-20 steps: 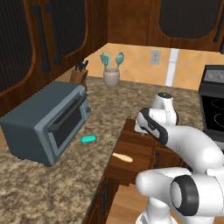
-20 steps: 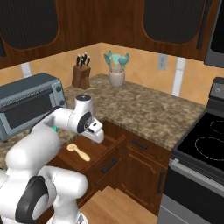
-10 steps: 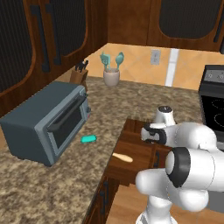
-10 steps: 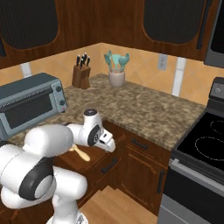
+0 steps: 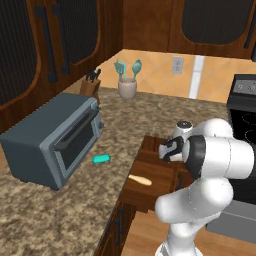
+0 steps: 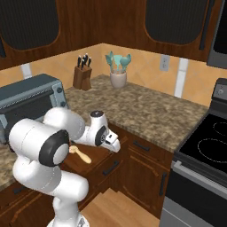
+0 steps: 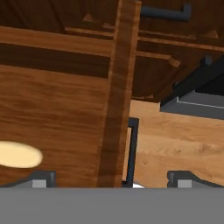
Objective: Pick the pizza cutter from the drawer and place it on the counter.
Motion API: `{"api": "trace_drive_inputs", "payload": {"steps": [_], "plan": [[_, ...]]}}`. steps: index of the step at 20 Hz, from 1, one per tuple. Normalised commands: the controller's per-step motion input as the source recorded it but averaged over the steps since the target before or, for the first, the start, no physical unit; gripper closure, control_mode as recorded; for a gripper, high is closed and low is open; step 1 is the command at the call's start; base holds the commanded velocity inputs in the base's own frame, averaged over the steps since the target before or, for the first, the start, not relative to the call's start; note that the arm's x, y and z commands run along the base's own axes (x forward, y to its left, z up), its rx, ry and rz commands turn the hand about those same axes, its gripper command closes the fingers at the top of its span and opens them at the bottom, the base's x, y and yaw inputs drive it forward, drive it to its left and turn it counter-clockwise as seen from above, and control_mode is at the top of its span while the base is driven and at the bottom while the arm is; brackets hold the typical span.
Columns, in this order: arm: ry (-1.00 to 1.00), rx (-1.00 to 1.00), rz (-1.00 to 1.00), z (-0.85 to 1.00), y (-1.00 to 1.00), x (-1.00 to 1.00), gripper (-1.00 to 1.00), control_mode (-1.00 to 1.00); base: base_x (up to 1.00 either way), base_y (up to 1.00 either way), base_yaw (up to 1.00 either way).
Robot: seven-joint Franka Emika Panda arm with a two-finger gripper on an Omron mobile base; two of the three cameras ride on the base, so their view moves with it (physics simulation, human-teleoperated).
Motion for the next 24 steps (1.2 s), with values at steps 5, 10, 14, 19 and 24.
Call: {"api": "trace_drive_inputs", "payload": {"steps": [5, 10, 14, 19, 24], "plan": [[0.00, 0.00, 0.00, -0.87, -0.11, -0.09, -1.00, -1.00, 0.00, 0.00, 0.00], [0.02, 0.00, -0.01, -0.66, -0.34, -0.18, -1.00, -1.00, 0.00, 0.00, 0.00], [0.01, 0.00, -0.04, -0.15, -0.82, -0.27, -1.00, -1.00, 0.00, 0.00, 0.00], [0.00, 0.08, -0.05, -0.11, -1.00, -0.46, -1.00, -1.00, 0.00, 0.00, 0.00], [-0.01, 0.14, -0.03, -0.02, -1.00, -0.23, -1.00, -1.00, 0.00, 0.00, 0.00]]}}
